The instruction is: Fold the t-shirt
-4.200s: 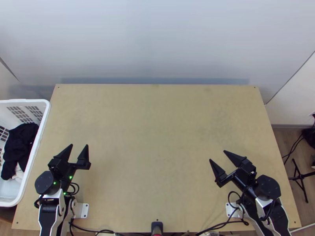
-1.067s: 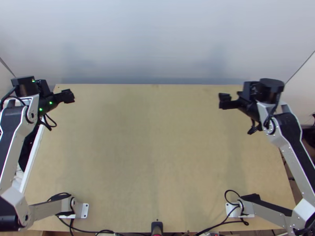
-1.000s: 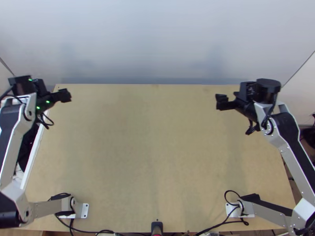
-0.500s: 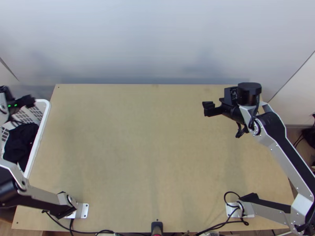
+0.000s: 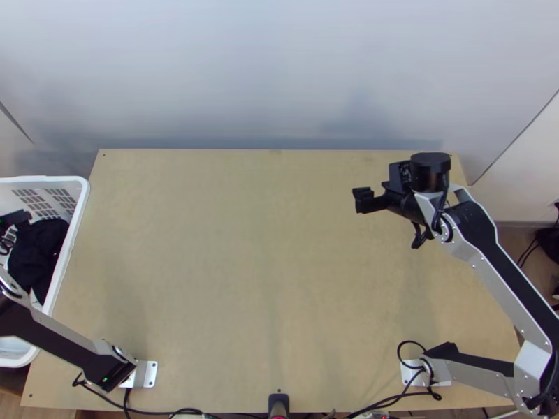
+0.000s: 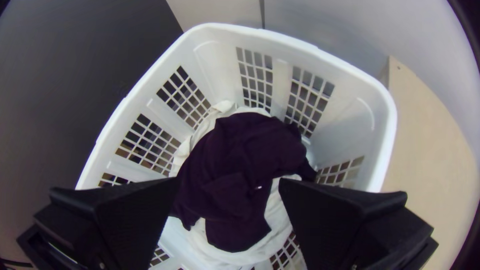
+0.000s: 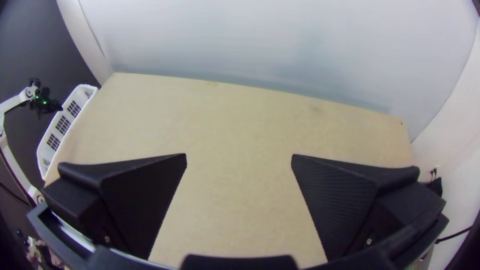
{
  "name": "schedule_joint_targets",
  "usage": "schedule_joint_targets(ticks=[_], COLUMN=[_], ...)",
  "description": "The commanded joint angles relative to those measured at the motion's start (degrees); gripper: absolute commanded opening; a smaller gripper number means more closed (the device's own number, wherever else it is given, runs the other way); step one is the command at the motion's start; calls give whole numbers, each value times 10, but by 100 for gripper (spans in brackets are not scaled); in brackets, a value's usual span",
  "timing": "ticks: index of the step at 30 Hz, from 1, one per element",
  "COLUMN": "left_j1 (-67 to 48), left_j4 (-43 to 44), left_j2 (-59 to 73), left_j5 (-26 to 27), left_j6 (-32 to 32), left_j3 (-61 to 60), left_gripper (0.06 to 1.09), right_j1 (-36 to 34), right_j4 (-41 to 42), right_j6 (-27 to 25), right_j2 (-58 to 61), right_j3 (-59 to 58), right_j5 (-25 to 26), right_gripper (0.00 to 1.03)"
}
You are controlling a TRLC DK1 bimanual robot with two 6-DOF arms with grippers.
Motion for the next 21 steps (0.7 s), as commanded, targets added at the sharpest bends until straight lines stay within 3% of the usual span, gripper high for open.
schedule_joint_targets(ticks=[1,14,17,21], left_j1=[36,29,26,24], left_j4=[32,46,44,44], left_j2=[97,193,210,227], left_j5=[-1,-4,-3,18], left_j6=[18,16,18,20], left_j3=[22,57,62,66], left_gripper=[103,103,91,92], right_j1=[12,23,23,23], right_j4=[2,-1,-1,-1], right_j6=[-9,4,5,6], right_j2=[5,-1,0,0], right_j3=[-6,-32,-33,-32], right_j5=[1,0,0,0], right_gripper=[98,98,98,98])
